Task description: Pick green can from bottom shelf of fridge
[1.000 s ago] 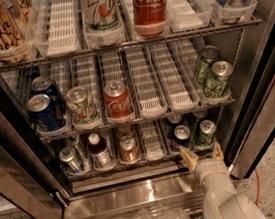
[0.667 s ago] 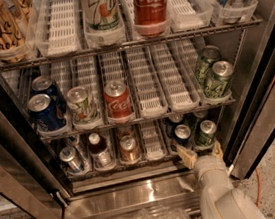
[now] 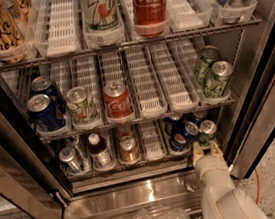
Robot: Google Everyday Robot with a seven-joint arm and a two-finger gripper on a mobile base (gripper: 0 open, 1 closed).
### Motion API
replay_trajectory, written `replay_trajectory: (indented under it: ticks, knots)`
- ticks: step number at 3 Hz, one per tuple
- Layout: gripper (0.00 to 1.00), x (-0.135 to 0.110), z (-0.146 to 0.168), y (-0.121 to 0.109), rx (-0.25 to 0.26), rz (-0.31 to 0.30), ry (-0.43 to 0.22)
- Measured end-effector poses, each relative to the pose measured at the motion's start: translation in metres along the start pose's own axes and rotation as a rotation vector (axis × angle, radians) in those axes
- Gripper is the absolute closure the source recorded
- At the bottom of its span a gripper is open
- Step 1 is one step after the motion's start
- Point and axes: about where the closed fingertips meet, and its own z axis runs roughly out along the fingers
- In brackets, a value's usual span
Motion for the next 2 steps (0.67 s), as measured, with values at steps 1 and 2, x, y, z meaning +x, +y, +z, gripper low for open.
replay_trajectory:
  ticks: [1, 2]
  knots:
    - [0.36, 0.0022, 0.0129, -0.0200, 0.069, 0.008, 0.016]
    - [0.30, -0.0023, 0.0172, -0.0153, 0.064, 0.000, 0.005]
